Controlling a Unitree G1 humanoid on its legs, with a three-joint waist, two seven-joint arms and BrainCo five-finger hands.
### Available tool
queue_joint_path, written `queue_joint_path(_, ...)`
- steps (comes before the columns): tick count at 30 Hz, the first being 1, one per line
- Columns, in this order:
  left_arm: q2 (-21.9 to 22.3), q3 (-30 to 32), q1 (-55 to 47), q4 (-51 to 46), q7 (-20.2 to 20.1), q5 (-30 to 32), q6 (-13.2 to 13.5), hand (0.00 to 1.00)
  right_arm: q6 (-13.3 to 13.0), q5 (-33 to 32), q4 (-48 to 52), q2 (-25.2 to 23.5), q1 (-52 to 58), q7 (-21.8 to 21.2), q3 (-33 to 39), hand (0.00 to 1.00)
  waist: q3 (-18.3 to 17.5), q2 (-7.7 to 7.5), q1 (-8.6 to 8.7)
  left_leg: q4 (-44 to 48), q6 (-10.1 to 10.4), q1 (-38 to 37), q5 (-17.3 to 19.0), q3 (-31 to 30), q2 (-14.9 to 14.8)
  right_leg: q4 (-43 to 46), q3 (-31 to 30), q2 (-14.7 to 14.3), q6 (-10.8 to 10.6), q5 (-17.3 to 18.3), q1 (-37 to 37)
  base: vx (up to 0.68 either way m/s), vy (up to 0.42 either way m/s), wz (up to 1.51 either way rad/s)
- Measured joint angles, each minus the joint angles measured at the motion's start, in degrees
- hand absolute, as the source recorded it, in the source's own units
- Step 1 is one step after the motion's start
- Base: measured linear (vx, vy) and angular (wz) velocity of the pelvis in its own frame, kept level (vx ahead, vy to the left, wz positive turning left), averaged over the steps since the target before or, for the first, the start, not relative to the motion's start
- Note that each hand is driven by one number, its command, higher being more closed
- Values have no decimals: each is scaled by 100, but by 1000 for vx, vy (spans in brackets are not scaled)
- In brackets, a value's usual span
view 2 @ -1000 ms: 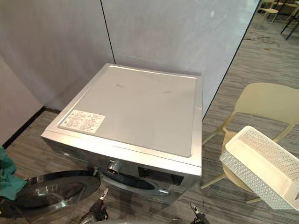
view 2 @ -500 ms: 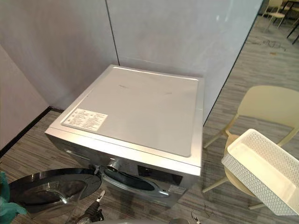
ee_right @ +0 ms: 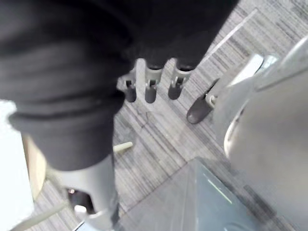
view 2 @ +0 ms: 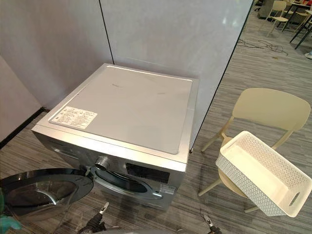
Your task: Pick up the laundry basket with both hands and put the clothes into the washing machine.
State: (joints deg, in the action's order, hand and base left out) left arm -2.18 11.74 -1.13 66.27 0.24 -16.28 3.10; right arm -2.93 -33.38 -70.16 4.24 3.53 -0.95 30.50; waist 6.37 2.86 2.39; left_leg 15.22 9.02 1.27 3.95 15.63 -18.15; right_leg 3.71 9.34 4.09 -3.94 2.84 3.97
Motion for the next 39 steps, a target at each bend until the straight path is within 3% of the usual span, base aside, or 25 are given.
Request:
queue_joint_path(2, 46, 29, -53, -2, -8, 0, -3, 0, -29, -20, -19, -49, -35, 34, 286, 0, 64, 46, -38, 1082, -180, -15, 797, -101, 516, 102, -156, 180, -9, -5, -16, -93, 126, -23)
queue_joint_path(4, 93, 187, -114, 2, -10, 12, -15, 0, -23, -40, 98, -202, 20, -2, 337, 0, 43, 60, -1, 763, -256, -115, 994, -137, 552, 52, -228, 55, -46, -44, -40, -75, 85, -19)
queue_joint_path(6, 58, 259, -154, -2, -9, 120, -35, 0, -26, -71, 176, -382, 119, -23, 420, 0, -126, -48, -10, -38, -333, -260, 901, -22, 722, -134, -349, 107, -16, -152, -219, -58, 28, -23)
queue_joint_path(7, -29, 307, -165, -1, -6, 212, -39, 0, -26, -108, 214, -475, 196, -29, 262, 0, -269, -296, -11, -453, -355, -288, 683, 60, 863, -253, -404, 175, 60, -286, -350, 2, -13, -24)
queue_joint_path(11, -143, 283, -31, 16, 3, 599, -42, 0, -66, -254, 366, -526, 360, -44, -547, 0, -310, -509, 1, -788, -329, -304, 441, 210, 954, -272, -523, 169, -28, -499, -537, 41, -5, -19)
queue_joint_path(14, -66, 232, 275, 34, 32, 806, -42, 0, -72, -199, 459, -495, 377, -57, -811, 0, -312, -523, -7, -632, -329, -152, 444, 269, 871, -87, -606, 104, -35, -510, -772, 33, -21, -18)
queue_joint_path(16, 47, 244, 505, 59, 113, 798, -42, 0, -100, -213, 477, -484, 322, -54, -888, 0, -286, -517, -12, -612, -419, -46, 401, 316, 845, -26, -635, 50, 39, -766, -1007, 15, 4, -28)
queue_joint_path(17, 114, 321, 600, 54, 121, 785, -41, 0, -108, -207, 537, -445, 284, -54, -945, 0, -227, -424, -41, -669, -504, 6, 352, 358, 807, -179, -702, -11, 64, -1079, -1053, -45, 2, -41)
queue_joint_path(18, 186, 418, 658, 40, 128, 782, -39, 0, -107, -203, 631, -357, 245, -49, -932, 0, -141, -270, -1, -773, -577, 20, 292, 454, 672, -89, -769, 40, 100, -1015, -1096, -67, 9, -25)
queue_joint_path(19, 204, 375, 669, -31, 128, 780, -34, 0, -69, -202, 623, -349, 249, -47, -870, 0, -113, -275, 5, -765, -563, -5, 282, 460, 722, 1393, -619, 309, 292, -133, -1435, -44, 2, 6)
queue_joint_path(20, 184, 308, 640, -52, 127, 780, -27, 0, -52, -199, 609, -364, 288, -48, -802, 0, -108, -265, -4, -748, -551, -54, 274, 446, 739, 1996, -514, 498, 273, 108, -1482, 47, -13, 31)
queue_joint_path(22, -71, 27, 435, -78, 119, 773, -15, 0, 18, 14, 563, -363, 347, -45, -733, 0, -186, -369, -41, -659, -467, -93, 219, 420, 753, 2974, -284, 1241, 119, 318, -1310, 47, -97, 18)
queue_joint_path(23, -147, -21, 352, -76, 118, 766, -14, 0, 44, 57, 543, -375, 314, -47, -741, 0, -212, -412, -63, -640, -437, -80, 201, 426, 756, 2945, -297, 1403, 92, 298, -1243, -7, -219, -13)
queue_joint_path(24, -276, -34, 192, -68, 121, 721, -17, 0, 57, 168, 361, -385, 242, 47, -736, 0, -303, -552, -108, -541, -389, 27, 172, 446, 771, 2603, -310, 1623, 69, 52, -1105, -26, -329, -22)
queue_joint_path(25, -364, -34, 114, -38, 128, 712, -30, 0, 94, 200, 285, -365, 246, 54, -724, 0, -396, -696, -153, -463, -256, 189, 81, 417, 756, 2147, -310, 1587, -371, 147, -986, -40, -366, -29)
queue_joint_path(28, -287, -22, 73, 60, 126, 679, -45, 0, 101, 199, 206, -253, 48, 45, -867, 0, -385, -495, -199, -577, -89, 309, -269, 366, 479, 1201, -64, 1258, -719, 376, -586, -69, -411, -22)
queue_joint_path(29, -249, -3, 74, 82, 130, 673, -45, 0, 103, 201, 176, -193, 22, 73, -984, 0, -341, -392, -176, -605, 53, 280, -393, 295, 309, 835, 109, 1066, -798, 468, -333, -92, -405, 4)
queue_joint_path(31, -121, 16, 59, 93, 135, 651, -41, 0, 83, 184, 177, -52, 44, 45, -1191, 0, -265, -185, -163, -559, 238, 196, -554, 103, -83, 478, 213, 622, -702, 491, 61, -120, -374, 12)
queue_joint_path(32, -65, 49, 30, 94, 128, 484, -40, 0, 27, 116, 177, 28, 71, -8, -1310, 0, -235, -123, -163, -399, 215, 195, -590, 14, -275, 353, 224, 418, -606, 522, 198, -140, -282, 5)
queue_joint_path(35, -16, 242, -16, 80, 138, 220, -11, 0, -118, 22, 194, 186, 20, -51, -1425, 0, -228, -78, -171, -208, -95, 250, -816, 3, -401, 226, 133, 257, -398, 537, 271, -188, -191, -9)
queue_joint_path(36, -12, 248, -19, 81, 133, 216, -12, 0, -121, 24, 191, 220, 21, -45, -1426, 0, -222, -70, -172, -155, -109, 272, -824, -25, -389, 209, 100, 254, -364, 514, 266, -178, -80, -15)
queue_joint_path(38, -7, 324, -21, 78, 125, 215, -10, 0, -116, 24, 137, 323, 16, -33, -1388, 0, -196, -68, -199, 284, -48, 360, -450, -316, -249, 233, -118, 274, -297, 463, 179, -173, 41, -45)
queue_joint_path(39, 28, 448, -104, 56, 116, 202, 0, 0, -120, 19, 100, 333, 13, -32, -1318, 0, -189, -80, -289, 805, 24, 382, 163, -605, 37, 224, -340, 301, -260, 418, 68, -221, 169, -107)
